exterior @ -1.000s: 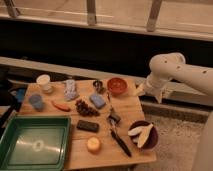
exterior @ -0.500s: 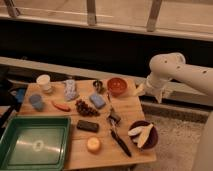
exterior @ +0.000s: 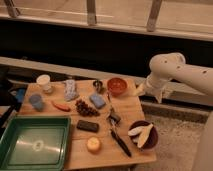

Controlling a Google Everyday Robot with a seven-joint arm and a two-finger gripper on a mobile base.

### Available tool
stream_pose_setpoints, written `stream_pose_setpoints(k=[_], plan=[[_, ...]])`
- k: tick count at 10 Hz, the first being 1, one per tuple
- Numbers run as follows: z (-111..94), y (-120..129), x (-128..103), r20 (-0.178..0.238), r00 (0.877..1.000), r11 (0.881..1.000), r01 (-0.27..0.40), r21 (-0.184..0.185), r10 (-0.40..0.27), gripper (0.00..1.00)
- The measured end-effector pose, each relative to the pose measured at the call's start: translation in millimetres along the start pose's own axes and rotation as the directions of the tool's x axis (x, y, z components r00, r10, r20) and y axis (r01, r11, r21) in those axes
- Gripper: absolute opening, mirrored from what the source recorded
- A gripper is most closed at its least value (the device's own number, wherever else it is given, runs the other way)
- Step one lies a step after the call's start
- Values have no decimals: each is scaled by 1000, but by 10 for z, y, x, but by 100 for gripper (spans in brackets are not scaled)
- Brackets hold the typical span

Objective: Place brush in red bowl

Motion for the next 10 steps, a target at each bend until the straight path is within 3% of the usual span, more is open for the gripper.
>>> stream_pose_setpoints(k=[6,7,8,10], plan=[[-6,2,-5,1,1000,1000,1,1,-1,80],[-25,-9,-13,8,1000,1000,13,15,-14,80],[-63,18,-28,20,999,999,30,23,-31,80],[-279,255,-14,42,989,988,141,57,-143,80]])
